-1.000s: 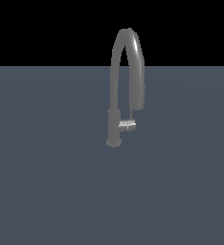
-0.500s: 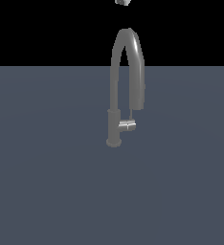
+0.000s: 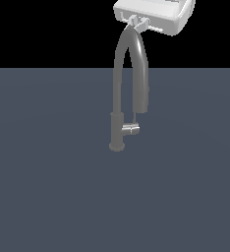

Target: Turn on the faucet by rotating a designated handle.

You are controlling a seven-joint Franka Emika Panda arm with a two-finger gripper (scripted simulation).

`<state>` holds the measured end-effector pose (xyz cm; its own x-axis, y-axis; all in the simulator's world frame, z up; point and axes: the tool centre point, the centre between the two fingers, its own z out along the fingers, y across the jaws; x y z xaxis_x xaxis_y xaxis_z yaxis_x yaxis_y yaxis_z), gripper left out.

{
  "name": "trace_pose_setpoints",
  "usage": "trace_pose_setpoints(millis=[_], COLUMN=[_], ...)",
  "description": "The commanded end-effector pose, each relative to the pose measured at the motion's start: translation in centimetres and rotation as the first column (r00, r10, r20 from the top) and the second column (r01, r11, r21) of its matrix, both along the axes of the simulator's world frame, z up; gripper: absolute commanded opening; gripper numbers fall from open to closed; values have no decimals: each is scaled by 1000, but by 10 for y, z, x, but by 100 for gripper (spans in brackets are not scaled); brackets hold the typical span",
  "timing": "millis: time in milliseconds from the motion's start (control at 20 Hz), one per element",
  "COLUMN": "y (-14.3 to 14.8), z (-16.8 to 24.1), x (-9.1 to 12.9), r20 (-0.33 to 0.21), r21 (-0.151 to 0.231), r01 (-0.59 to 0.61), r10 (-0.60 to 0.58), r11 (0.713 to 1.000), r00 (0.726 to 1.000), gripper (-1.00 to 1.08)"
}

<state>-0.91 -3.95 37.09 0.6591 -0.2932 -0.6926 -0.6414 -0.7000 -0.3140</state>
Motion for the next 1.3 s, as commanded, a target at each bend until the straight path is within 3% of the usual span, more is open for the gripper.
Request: trace_pose_setpoints(millis=[0,300,600,950,1250], y=[-4,-14,-23,-28,-27], z=[-14,-52,-96,-155,-200], x=[10,30,46,58,61], r20=[-45,-161,-293,-458,-573], r21=[36,117,191,257,284], r01=[35,129,240,385,492], r10=[-33,-109,-178,-239,-266], r11=[999,985,952,886,823], r00=[998,981,939,856,775], gripper=[-100,-100,-100,-100,-100])
